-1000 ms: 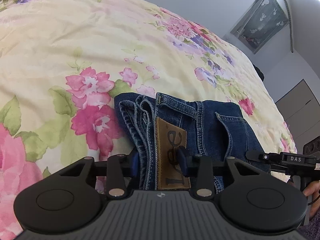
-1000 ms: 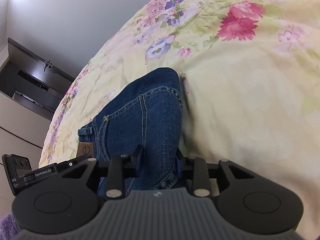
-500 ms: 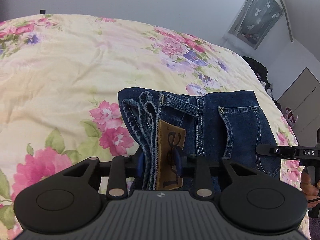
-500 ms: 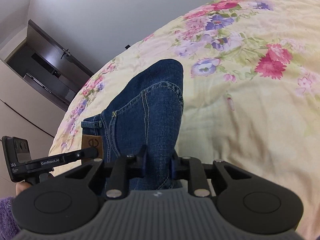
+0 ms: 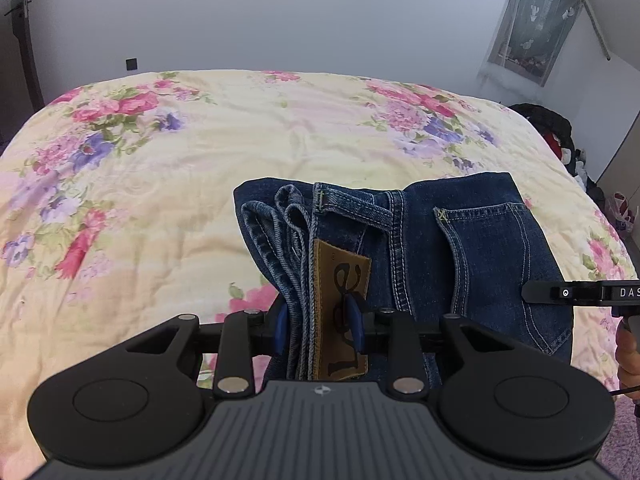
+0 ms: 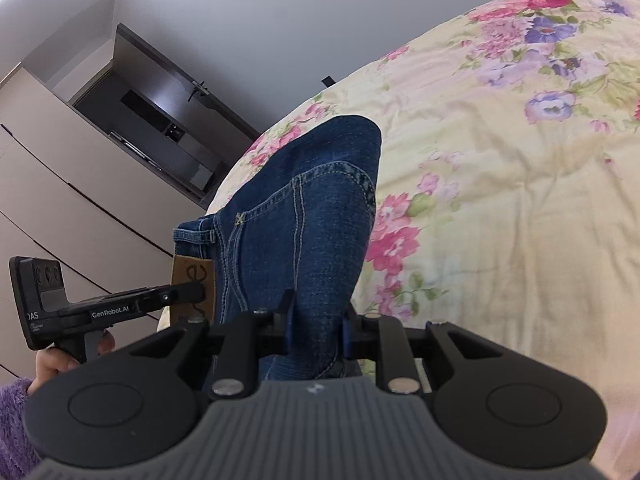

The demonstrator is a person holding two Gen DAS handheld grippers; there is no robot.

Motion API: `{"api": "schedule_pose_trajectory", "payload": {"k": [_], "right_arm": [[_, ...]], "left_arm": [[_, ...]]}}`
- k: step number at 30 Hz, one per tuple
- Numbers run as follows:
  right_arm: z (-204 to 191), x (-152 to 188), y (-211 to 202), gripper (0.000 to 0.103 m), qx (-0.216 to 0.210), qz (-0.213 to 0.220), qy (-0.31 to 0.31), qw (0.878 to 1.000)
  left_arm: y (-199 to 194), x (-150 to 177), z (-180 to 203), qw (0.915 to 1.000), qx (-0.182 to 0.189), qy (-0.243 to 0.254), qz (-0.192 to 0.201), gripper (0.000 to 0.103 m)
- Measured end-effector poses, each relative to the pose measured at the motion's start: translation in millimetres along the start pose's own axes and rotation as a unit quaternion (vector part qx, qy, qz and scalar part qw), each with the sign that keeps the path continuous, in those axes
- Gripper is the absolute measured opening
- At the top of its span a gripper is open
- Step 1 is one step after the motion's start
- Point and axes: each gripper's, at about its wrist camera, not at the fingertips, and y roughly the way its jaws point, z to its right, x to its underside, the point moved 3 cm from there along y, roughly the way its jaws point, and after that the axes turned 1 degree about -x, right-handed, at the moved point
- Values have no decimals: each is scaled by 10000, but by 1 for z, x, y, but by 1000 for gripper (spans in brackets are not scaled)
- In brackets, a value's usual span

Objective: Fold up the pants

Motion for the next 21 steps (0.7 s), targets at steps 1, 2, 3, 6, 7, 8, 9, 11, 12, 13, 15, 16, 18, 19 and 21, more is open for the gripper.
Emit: {"api": "schedule_pose_trajectory", "payload": {"k": [1, 2, 3, 6, 7, 8, 9, 11, 12, 13, 15, 16, 18, 19, 21], "right_arm": [[-4, 3, 8, 17, -44, -28, 23, 10000], [-7, 5, 15, 17, -79, -57, 51, 9999], [-10, 7, 24, 17, -105, -90, 72, 9999], [-15, 9, 48, 17, -123, -184, 79, 9997], [-15, 9, 56, 17, -118, -215, 57, 9997], [-16, 9, 63, 17, -109, -234, 32, 9997], [-16, 10, 70, 17, -95, -259, 10, 9996], [-13, 9, 85, 17, -72, -318, 28, 9995], [-9, 7, 94, 17, -66, -356, 51, 9993], [-7, 6, 102, 17, -59, -391, 67, 9992], [1, 7, 118, 17, -32, -476, 88, 9988], [4, 6, 127, 17, -8, -510, 94, 9987], [13, 4, 143, 17, 58, -575, 100, 9983], [17, 3, 149, 17, 91, -607, 107, 9981], [29, 2, 163, 17, 168, -691, 166, 9973]], "left_arm": [[0, 2, -7, 10000, -31, -29, -12, 34], [0, 4, -14, 10000, -50, -70, -24, 34], [2, 6, -23, 9999, -66, -125, -33, 34], [11, 12, -45, 9997, -73, -241, -48, 34], [14, 14, -51, 9996, -64, -279, -58, 34], [19, 15, -56, 9994, -55, -320, -71, 34], [24, 18, -63, 9993, -44, -356, -81, 34], [35, 20, -76, 9990, -47, -439, -111, 34], [40, 21, -81, 9988, -55, -467, -125, 34], [47, 21, -86, 9986, -68, -501, -151, 34], [61, 24, -95, 9982, -90, -556, -217, 34], [68, 26, -98, 9979, -92, -582, -252, 34], [84, 30, -105, 9973, -72, -660, -315, 34], [92, 33, -108, 9970, -56, -701, -338, 34], [106, 37, -113, 9963, -6, -785, -346, 34]]}}
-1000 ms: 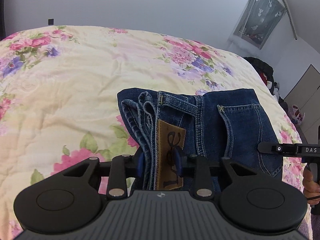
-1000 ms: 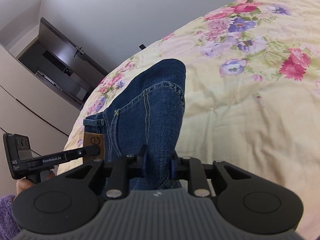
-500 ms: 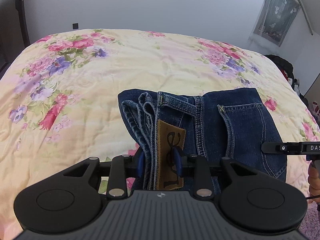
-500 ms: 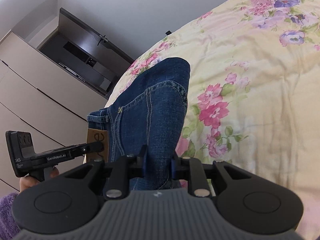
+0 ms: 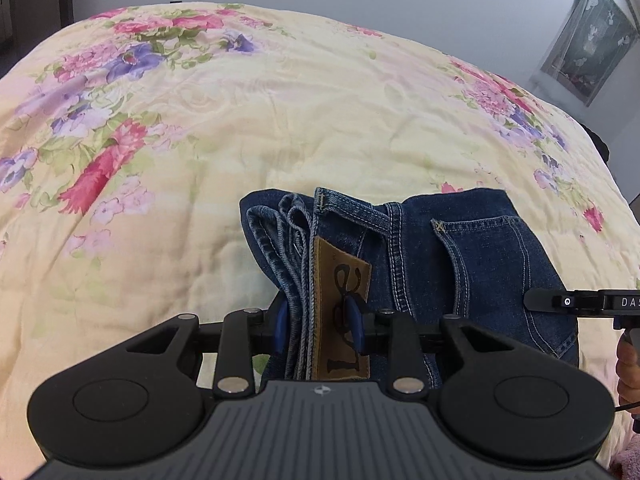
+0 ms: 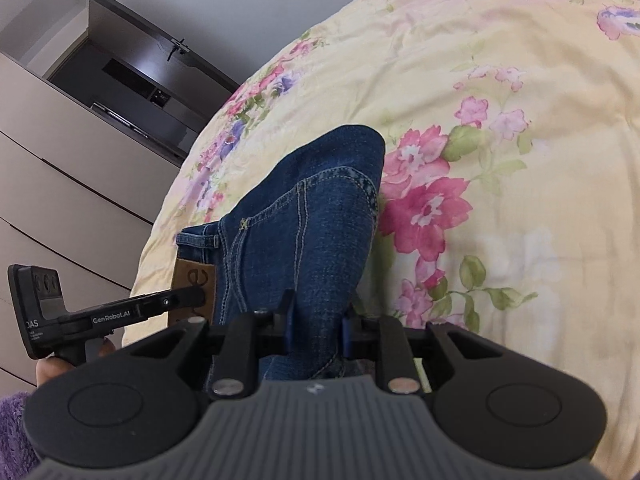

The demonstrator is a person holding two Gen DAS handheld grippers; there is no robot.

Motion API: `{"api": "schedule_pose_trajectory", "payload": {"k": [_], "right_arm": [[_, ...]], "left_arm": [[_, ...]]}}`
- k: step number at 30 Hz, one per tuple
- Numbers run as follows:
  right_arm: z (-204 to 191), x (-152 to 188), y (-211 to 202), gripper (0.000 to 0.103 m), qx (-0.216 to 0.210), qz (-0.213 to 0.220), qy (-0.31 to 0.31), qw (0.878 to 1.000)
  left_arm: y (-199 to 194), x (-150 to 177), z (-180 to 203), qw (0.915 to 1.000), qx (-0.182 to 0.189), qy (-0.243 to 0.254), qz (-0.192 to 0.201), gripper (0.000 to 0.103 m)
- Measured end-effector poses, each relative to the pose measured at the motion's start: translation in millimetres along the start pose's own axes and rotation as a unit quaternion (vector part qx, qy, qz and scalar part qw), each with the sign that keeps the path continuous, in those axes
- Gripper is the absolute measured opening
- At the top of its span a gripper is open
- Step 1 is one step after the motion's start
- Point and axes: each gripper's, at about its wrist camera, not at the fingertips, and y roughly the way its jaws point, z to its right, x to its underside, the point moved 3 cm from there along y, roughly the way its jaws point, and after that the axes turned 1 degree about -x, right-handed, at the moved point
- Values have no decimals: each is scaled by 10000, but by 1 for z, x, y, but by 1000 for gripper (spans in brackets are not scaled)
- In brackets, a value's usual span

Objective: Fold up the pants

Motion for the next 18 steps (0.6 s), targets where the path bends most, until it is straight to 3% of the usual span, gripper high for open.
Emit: {"api": "schedule_pose_trajectory", "payload": {"k": [11, 15, 18], "right_arm": [[42, 7, 35, 21, 292, -110, 39, 9995], [36, 7, 31, 24, 469, -157, 11, 9988], [23, 5, 27, 32, 775, -165, -314, 9964]], "left_arm": [[29, 11, -25, 9990, 399, -183, 36, 46], [23, 9, -24, 9993, 242, -284, -37, 56], [8, 12, -20, 9999, -98, -126, -41, 61]]}}
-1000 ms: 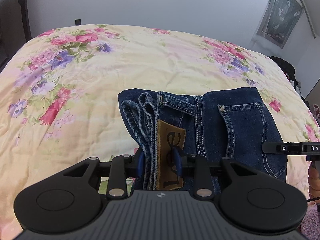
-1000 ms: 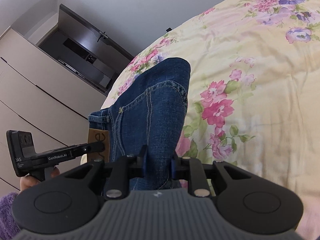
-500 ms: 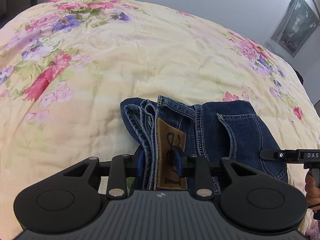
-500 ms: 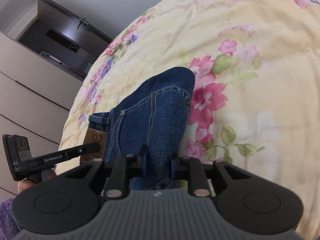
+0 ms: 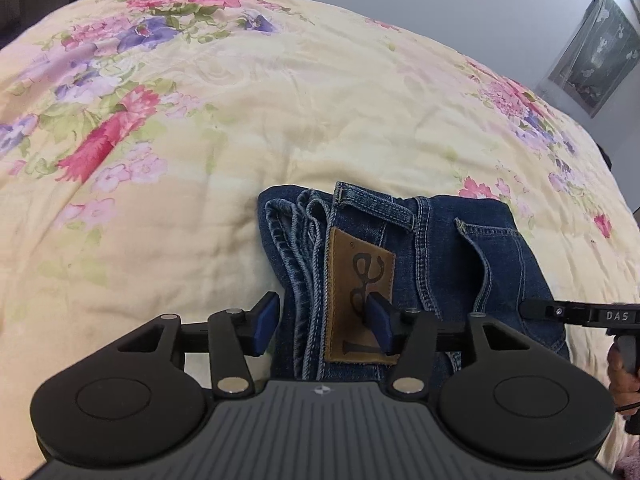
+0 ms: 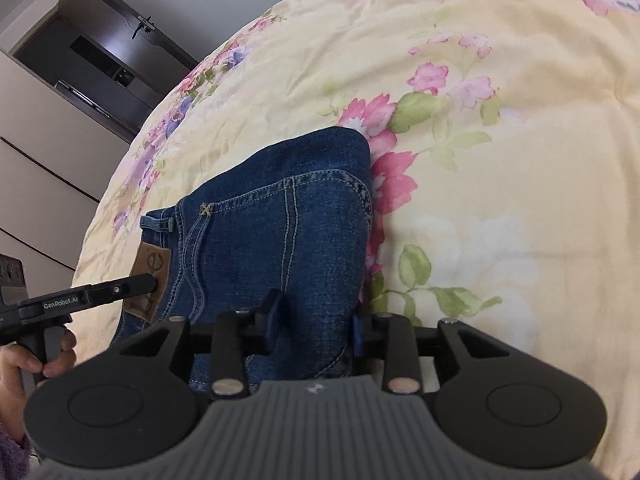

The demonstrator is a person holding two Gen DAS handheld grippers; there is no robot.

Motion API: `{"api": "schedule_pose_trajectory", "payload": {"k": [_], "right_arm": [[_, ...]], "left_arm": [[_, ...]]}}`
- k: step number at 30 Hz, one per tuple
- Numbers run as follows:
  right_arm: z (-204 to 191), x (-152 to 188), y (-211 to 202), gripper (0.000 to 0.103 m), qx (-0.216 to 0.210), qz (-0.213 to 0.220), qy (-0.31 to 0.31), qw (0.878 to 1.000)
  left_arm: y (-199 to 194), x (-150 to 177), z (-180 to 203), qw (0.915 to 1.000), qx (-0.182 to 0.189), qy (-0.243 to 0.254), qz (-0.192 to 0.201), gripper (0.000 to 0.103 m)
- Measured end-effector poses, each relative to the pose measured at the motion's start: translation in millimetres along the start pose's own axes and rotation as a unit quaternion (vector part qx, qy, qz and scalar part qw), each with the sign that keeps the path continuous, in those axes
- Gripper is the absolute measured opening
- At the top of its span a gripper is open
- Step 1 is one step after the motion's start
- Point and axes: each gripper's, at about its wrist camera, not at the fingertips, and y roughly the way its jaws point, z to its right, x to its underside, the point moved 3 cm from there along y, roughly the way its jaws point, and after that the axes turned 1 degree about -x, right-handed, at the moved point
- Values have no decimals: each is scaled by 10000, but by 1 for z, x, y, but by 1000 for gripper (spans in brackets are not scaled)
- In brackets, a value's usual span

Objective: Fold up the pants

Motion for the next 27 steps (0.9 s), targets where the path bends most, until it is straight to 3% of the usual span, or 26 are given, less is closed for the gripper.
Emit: {"api": "schedule_pose_trajectory", "payload": {"k": [2, 7, 12, 16, 21, 27], "right_arm": [[-9, 1, -11, 38, 371, 84, -359, 9986], [-33, 16, -44, 37, 1085, 412, -1520, 9815], [-61, 44, -68, 28, 1103, 745, -2319, 9636], [-65, 62, -55, 23, 1166, 451, -2477, 9607], [-58, 68, -40, 25, 1265, 338, -2405, 9618], [-65, 60, -47, 25, 1328, 226, -2386, 9617]], "left_arm": [[-14, 5, 4, 9995, -230, 228, 40, 61], [-50, 19, 20, 9953, -385, 830, 330, 60], [-54, 37, 45, 9872, -472, 1442, 500, 60], [-26, 49, 44, 9864, -787, 1437, 101, 51], [-20, 53, 34, 9912, -694, 1123, 118, 57], [-39, 47, 40, 9888, -842, 1226, 131, 53]]}}
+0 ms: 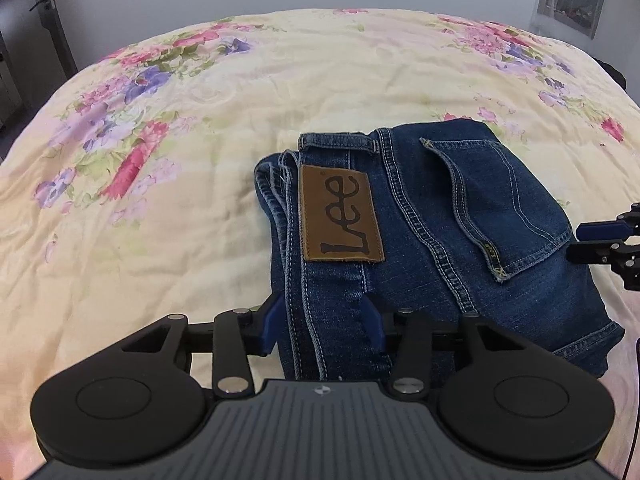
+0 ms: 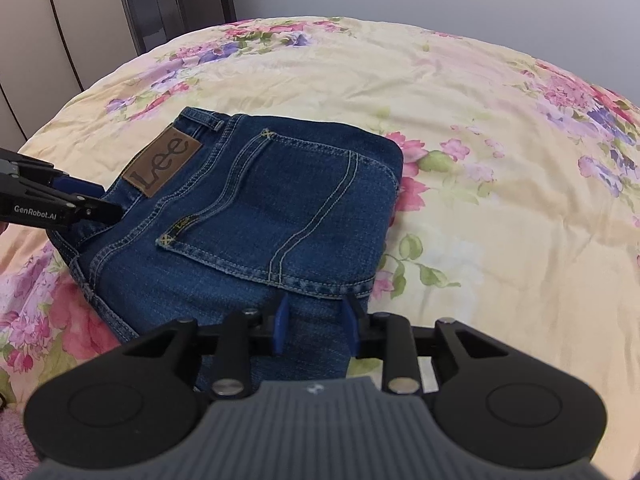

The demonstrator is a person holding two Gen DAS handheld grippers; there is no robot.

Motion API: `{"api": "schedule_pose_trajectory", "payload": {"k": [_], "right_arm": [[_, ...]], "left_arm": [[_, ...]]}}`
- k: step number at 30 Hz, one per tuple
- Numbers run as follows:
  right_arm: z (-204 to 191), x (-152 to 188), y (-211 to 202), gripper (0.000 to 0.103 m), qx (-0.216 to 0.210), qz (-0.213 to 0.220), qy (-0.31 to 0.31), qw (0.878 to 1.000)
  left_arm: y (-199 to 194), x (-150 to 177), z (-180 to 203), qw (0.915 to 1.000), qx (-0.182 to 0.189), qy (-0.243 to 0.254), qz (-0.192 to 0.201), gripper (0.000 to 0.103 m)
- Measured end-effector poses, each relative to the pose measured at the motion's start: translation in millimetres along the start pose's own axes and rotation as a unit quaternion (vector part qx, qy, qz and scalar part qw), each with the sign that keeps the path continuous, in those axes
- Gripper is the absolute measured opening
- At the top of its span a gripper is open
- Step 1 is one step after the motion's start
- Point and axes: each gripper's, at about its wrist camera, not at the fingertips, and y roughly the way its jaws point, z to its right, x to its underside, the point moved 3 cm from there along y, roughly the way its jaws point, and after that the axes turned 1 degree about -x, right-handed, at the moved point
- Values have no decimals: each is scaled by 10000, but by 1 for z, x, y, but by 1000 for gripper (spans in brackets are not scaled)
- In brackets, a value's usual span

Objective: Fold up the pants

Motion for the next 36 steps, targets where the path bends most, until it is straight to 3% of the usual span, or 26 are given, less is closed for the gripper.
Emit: {"api": "schedule_pose_trajectory", "payload": {"k": [6, 13, 16, 21, 24, 28, 30, 36], "right_arm": [[-13, -19, -56, 25, 66, 525, -190, 9984], [-40, -22, -149, 36, 77, 1181, -465, 9919], [-50, -11, -186, 42, 64, 1413, -490, 9887], [-64, 21, -238, 55, 132, 1813, -406, 9825], [-71, 44, -259, 62, 169, 1928, -232, 9808], [-79, 74, -273, 71, 182, 1977, 100, 9800], [-84, 88, -275, 72, 255, 1966, 221, 9799], [-108, 128, -267, 79, 474, 1910, 345, 9798]], "left_arm": [[-60, -16, -10, 9985, -306, 152, 422, 53], [-162, -22, -14, 9910, -797, 454, 979, 53], [-204, -11, -8, 9863, -977, 576, 1195, 58], [-258, 30, 7, 9802, -1294, 524, 1406, 74], [-277, 59, 19, 9798, -1464, 345, 1319, 76], [-294, 93, 46, 9723, -1753, 297, 1518, 89], [-294, 105, 61, 9703, -1877, 150, 1520, 90], [-270, 120, 93, 9761, -1687, -356, 1321, 90]]}}
